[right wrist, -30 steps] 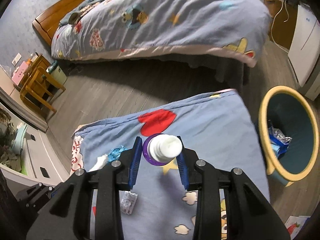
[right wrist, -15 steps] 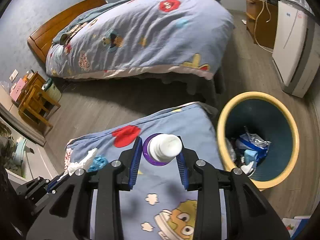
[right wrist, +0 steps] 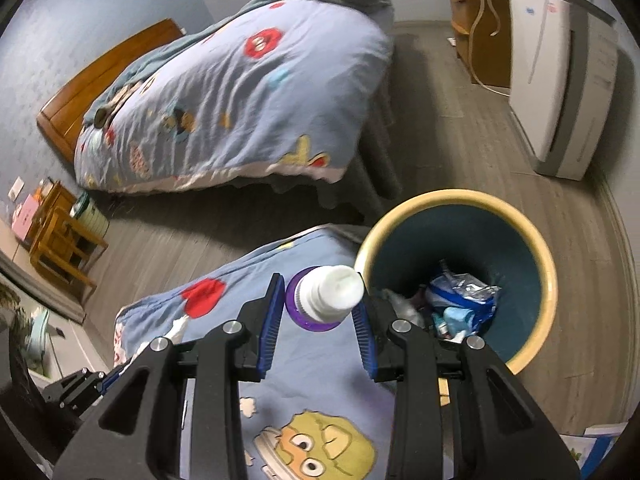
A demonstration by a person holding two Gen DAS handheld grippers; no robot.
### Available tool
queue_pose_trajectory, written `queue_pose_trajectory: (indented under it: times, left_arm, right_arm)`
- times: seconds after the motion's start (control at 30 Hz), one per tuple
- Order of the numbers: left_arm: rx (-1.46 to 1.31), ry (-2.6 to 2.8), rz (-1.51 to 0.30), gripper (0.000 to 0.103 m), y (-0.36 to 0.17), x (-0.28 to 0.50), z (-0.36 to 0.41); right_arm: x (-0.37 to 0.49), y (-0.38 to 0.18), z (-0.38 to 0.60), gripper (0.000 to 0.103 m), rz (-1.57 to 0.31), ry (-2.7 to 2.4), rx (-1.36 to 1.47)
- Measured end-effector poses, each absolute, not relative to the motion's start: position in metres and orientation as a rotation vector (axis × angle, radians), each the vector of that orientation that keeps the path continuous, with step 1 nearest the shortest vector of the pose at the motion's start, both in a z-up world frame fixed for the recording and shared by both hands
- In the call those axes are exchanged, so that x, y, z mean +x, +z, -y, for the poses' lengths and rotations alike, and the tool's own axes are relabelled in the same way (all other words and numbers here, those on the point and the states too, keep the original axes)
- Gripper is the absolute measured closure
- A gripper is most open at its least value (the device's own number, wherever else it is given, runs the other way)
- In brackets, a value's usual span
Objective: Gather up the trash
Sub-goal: 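Carry tissue and spray bottle over the bin, lowering the bottle inside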
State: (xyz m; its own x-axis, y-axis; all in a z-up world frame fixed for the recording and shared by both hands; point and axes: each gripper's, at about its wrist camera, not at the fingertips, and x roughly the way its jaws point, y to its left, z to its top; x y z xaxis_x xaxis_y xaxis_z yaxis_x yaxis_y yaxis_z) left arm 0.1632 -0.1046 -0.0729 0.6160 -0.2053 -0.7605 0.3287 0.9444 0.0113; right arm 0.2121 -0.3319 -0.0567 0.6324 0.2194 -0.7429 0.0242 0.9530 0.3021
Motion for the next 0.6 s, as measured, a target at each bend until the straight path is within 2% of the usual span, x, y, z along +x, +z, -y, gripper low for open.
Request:
queue_pose_trajectory:
  times: [0.23, 0.6]
  left_arm:
    - [0.188, -0.354, -0.839, 0.096, -0.071, 0.164, 0.142]
    - [0.278, -0.453, -0.848, 0.096, -0.088, 0.171, 0.226]
  right_arm:
    - [0.21, -0.052, 0.398, 0.07, -0.851, 0.021, 0.37]
    - [0.204, -0.088, 0.467, 0.07, -0.931, -0.097, 0.422]
